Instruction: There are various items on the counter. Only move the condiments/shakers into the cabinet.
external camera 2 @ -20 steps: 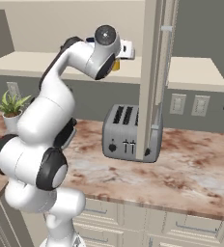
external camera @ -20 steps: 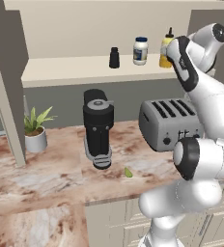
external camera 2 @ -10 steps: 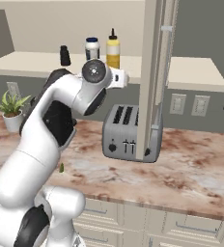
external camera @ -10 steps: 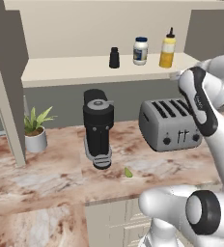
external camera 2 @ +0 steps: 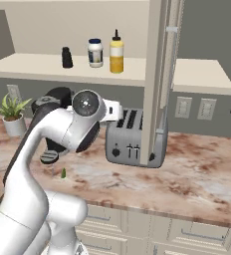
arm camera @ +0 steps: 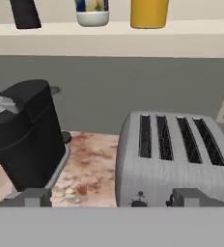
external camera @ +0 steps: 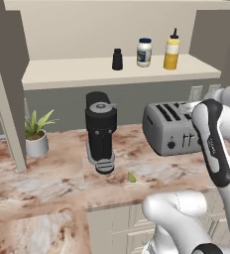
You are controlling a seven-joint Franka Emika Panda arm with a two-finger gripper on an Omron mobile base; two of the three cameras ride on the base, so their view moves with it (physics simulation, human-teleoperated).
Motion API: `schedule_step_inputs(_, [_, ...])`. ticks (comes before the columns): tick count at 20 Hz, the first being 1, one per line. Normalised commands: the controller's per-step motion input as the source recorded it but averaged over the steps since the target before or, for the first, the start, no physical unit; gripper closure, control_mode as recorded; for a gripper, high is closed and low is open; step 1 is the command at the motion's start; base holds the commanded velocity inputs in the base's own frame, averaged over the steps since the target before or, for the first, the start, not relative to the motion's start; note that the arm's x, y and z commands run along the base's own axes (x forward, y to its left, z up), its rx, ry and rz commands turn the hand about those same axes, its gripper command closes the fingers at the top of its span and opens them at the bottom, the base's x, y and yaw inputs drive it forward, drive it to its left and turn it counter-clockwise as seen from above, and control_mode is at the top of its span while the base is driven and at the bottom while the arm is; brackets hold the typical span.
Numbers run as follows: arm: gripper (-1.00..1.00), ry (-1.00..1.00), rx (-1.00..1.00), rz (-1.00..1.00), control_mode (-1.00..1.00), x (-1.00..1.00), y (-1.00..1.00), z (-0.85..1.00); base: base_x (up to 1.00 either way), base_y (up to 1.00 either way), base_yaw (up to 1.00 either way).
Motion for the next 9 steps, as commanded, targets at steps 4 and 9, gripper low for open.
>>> schedule_step_inputs(4, [-1.0,-0.03,-0.25,0.34,-1.0,-1.0,0.57,-0.87,0.0,0.0,0.0])
schedule_step_inputs(9, [-1.0,-0.01,-0.25,0.39,-1.0,-1.0,0.72,-0.94,0.0,0.0,0.0])
